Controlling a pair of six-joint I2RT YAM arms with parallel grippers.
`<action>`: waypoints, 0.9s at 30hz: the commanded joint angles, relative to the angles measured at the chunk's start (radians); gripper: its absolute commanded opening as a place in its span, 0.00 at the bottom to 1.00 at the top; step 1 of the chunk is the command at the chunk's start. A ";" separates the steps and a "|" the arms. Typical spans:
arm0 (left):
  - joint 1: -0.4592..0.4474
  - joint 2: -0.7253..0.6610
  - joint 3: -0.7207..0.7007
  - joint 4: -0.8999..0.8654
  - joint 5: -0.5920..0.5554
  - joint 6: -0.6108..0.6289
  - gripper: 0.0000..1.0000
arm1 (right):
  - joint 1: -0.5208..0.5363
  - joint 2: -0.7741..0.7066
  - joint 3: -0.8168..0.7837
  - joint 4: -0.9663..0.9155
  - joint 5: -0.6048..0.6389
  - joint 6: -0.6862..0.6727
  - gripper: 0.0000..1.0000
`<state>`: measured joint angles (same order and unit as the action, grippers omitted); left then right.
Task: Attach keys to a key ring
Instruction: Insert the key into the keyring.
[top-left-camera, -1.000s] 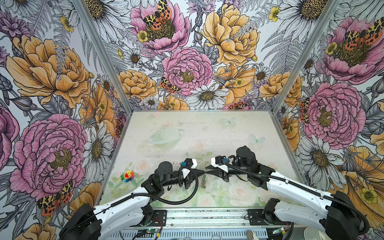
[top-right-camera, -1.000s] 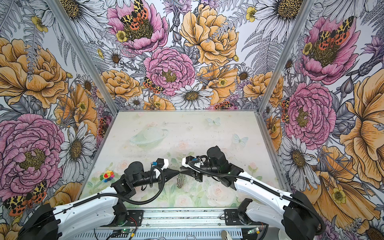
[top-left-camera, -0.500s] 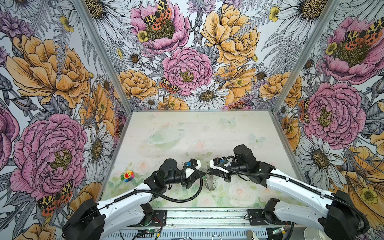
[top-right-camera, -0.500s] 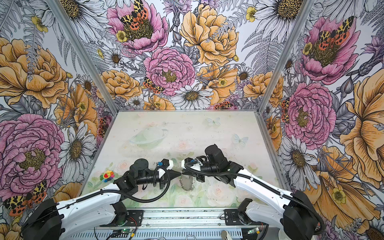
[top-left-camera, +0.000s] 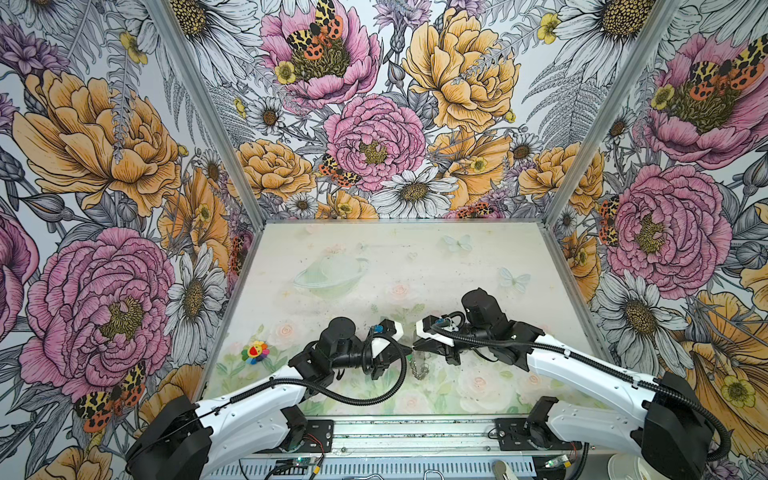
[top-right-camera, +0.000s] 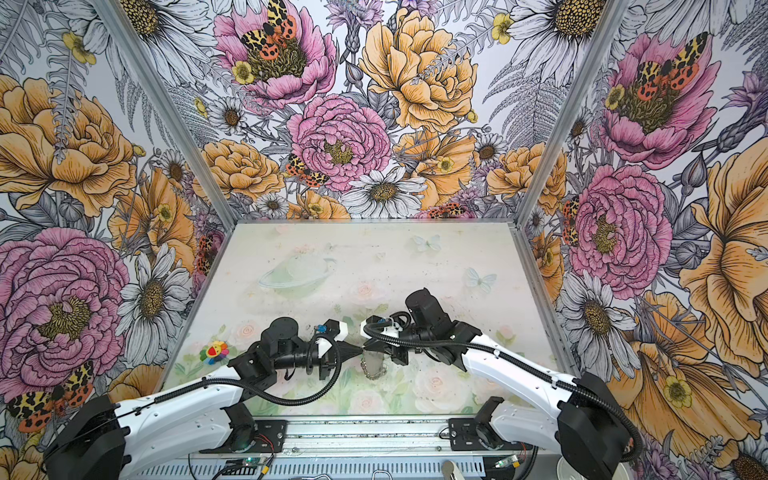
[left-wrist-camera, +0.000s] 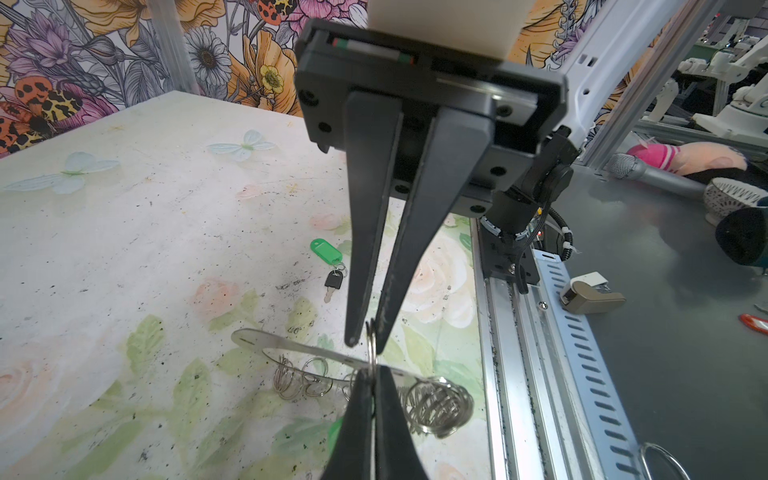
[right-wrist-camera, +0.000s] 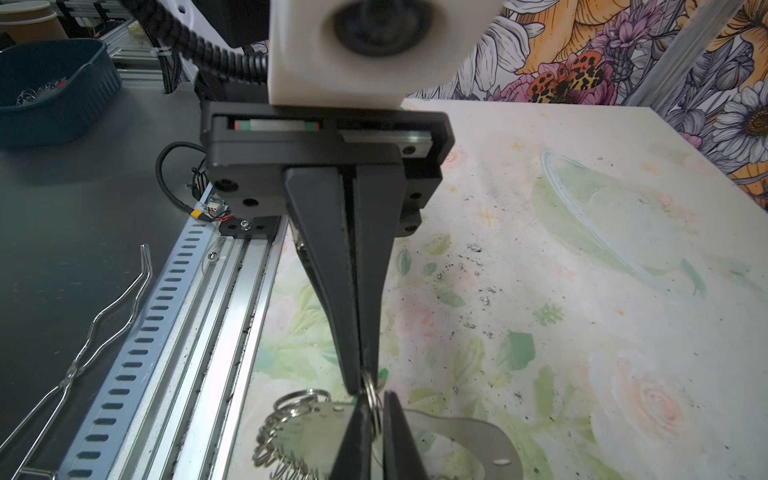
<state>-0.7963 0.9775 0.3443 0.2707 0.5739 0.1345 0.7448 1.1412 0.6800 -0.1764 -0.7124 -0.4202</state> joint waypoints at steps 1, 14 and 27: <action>-0.006 0.002 0.025 0.010 0.033 0.017 0.00 | 0.001 0.011 0.039 0.005 -0.026 -0.002 0.00; 0.050 -0.129 -0.062 0.120 0.022 -0.050 0.10 | -0.022 -0.077 -0.011 0.254 -0.125 0.204 0.00; 0.055 -0.186 -0.090 0.169 0.035 -0.071 0.22 | -0.018 -0.037 -0.052 0.390 -0.165 0.253 0.00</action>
<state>-0.7494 0.8089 0.2691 0.4019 0.5831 0.0772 0.7250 1.0985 0.6334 0.1322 -0.8417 -0.1902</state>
